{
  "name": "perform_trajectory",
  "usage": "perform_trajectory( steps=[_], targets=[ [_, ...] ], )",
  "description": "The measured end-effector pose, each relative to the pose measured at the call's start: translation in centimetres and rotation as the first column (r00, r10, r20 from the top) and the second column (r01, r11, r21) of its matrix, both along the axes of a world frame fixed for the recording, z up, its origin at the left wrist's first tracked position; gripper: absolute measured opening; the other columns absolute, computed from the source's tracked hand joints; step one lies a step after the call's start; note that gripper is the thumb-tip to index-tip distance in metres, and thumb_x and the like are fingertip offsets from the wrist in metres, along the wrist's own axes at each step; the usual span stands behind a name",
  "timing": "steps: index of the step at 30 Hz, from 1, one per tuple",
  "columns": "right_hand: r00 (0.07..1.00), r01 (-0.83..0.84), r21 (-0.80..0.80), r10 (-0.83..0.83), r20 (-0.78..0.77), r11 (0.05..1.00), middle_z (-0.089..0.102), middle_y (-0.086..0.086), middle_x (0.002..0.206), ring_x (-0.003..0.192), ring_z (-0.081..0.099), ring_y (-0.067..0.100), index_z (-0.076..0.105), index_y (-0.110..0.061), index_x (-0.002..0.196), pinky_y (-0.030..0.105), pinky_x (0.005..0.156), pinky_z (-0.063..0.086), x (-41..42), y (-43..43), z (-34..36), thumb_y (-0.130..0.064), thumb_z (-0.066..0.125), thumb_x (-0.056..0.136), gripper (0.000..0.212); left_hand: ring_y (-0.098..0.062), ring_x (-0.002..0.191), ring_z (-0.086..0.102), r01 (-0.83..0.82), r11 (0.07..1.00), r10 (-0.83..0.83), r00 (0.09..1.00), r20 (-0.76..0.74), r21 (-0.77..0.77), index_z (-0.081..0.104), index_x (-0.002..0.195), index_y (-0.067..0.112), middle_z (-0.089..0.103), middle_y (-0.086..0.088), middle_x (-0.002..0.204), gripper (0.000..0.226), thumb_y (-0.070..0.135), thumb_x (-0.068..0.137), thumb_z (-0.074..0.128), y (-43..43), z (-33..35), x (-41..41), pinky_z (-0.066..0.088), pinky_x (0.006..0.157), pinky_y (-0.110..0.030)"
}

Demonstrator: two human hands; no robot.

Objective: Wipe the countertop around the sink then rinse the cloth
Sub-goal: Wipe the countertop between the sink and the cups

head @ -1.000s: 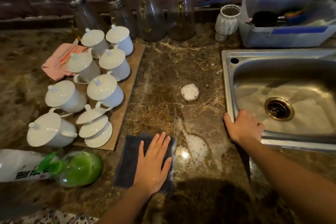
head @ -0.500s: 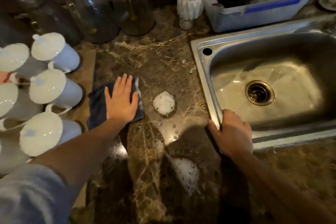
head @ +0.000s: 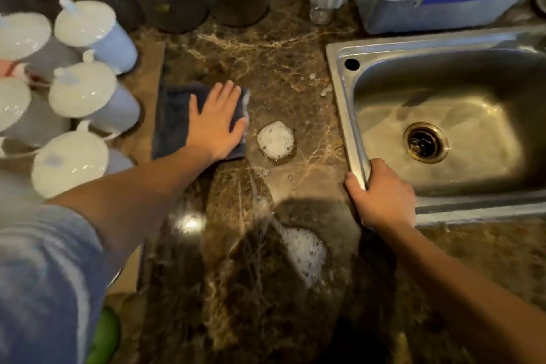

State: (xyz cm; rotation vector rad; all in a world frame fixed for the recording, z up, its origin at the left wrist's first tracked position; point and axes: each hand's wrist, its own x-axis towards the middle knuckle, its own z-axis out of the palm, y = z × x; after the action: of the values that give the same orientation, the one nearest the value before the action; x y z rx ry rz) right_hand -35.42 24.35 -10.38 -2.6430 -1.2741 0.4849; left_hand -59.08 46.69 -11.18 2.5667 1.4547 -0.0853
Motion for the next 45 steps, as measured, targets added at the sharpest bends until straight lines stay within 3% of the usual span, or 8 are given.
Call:
perform_trajectory(
  steps=[5, 10, 13, 16, 21, 26, 37, 45],
  targets=[
    [1.0, -0.013, 0.047, 0.012, 0.016, 0.999, 0.063, 0.014, 0.096, 0.087, 0.059, 0.037, 0.049, -0.015, 0.1, 0.042, 0.079, 0.043, 0.0, -0.4, 0.1, -0.058, 0.043, 0.088, 0.045, -0.013, 0.148, -0.006, -0.032, 0.999, 0.032, 0.998, -0.051, -0.01, 0.005, 0.155, 0.023, -0.001, 0.005, 0.163, 0.064, 0.05, 0.098, 0.019, -12.4, 0.5, -1.0, 0.0, 0.116, -0.054],
    [0.999, -0.033, 0.071, 0.032, 0.006, 0.997, 0.063, 0.019, 0.1, 0.091, 0.059, 0.038, 0.05, -0.009, 0.104, 0.042, 0.079, 0.04, 0.3, -0.8, 0.2, -0.057, 0.041, 0.09, 0.051, -0.014, 0.149, -0.003, -0.041, 0.998, 0.04, 0.999, -0.014, -0.048, 0.009, 0.154, 0.026, 0.002, 0.004, 0.162, 0.064, 0.053, 0.097, 0.011, -25.2, 0.2, -2.8, 0.007, 0.114, -0.061],
    [0.999, -0.046, 0.061, 0.047, -0.02, 0.997, 0.062, 0.02, 0.104, 0.095, 0.058, 0.038, 0.048, -0.008, 0.109, 0.041, 0.081, 0.038, 0.4, -0.8, 0.2, -0.057, 0.041, 0.092, 0.053, -0.024, 0.149, 0.004, -0.159, 0.987, 0.159, 0.987, 0.001, -0.001, 0.014, 0.154, 0.031, 0.006, 0.001, 0.162, 0.061, 0.056, 0.099, 0.009, -29.3, -0.5, -4.6, 0.004, 0.111, -0.064],
    [0.998, -0.048, 0.055, 0.05, -0.032, 0.997, 0.061, 0.021, 0.109, 0.101, 0.057, 0.04, 0.048, -0.006, 0.114, 0.044, 0.088, 0.039, 0.4, -0.7, 0.4, -0.056, 0.041, 0.092, 0.056, -0.036, 0.146, 0.017, -0.292, 0.956, 0.291, 0.956, -0.028, -0.016, 0.02, 0.152, 0.033, 0.016, -0.002, 0.16, 0.061, 0.06, 0.098, 0.011, -30.1, -0.5, -4.6, 0.015, 0.106, -0.071],
    [0.997, -0.045, 0.052, 0.048, -0.055, 0.998, 0.061, 0.019, 0.109, 0.101, 0.057, 0.039, 0.048, -0.007, 0.114, 0.045, 0.089, 0.039, 0.9, -0.5, 0.1, -0.057, 0.039, 0.091, 0.056, -0.038, 0.146, 0.013, -0.42, 0.907, 0.419, 0.907, -0.04, -0.03, 0.02, 0.152, 0.035, 0.016, 0.0, 0.161, 0.065, 0.063, 0.095, 0.006, -27.3, -0.6, -2.1, 0.012, 0.104, -0.073],
    [0.996, -0.053, 0.038, 0.056, -0.071, 0.998, 0.061, 0.013, 0.107, 0.1, 0.057, 0.034, 0.049, -0.011, 0.11, 0.044, 0.089, 0.039, 1.0, 0.0, 0.0, -0.057, 0.04, 0.091, 0.051, -0.033, 0.148, -0.002, -0.457, 0.89, 0.456, 0.889, -0.037, -0.012, 0.006, 0.152, 0.041, 0.0, 0.006, 0.163, 0.068, 0.067, 0.089, 0.003, -19.0, -0.9, -1.3, 0.002, 0.109, -0.069],
    [0.997, -0.029, -0.049, 0.025, -0.072, 0.998, 0.051, -0.01, 0.091, 0.09, 0.053, 0.011, 0.043, -0.028, 0.102, 0.035, 0.089, 0.044, 0.7, 0.2, 0.2, -0.06, 0.038, 0.089, 0.035, -0.031, 0.148, -0.004, -0.162, 0.987, 0.162, 0.986, -0.05, 0.003, 0.008, 0.152, 0.041, -0.006, 0.009, 0.162, 0.069, 0.065, 0.088, 0.01, 2.9, -1.4, 1.8, 0.0, 0.111, -0.066],
    [0.996, -0.001, -0.041, -0.003, -0.09, 0.999, 0.052, -0.011, 0.083, 0.079, 0.05, 0.013, 0.037, -0.03, 0.091, 0.036, 0.083, 0.039, 0.5, 0.4, 0.1, -0.06, 0.04, 0.089, 0.031, -0.033, 0.148, -0.002, 0.114, 0.993, -0.112, 0.993, -0.044, 0.026, 0.013, 0.153, 0.035, -0.003, 0.005, 0.163, 0.074, 0.067, 0.087, 0.009, 4.0, -1.4, 1.7, 0.001, 0.111, -0.065]
  ],
)
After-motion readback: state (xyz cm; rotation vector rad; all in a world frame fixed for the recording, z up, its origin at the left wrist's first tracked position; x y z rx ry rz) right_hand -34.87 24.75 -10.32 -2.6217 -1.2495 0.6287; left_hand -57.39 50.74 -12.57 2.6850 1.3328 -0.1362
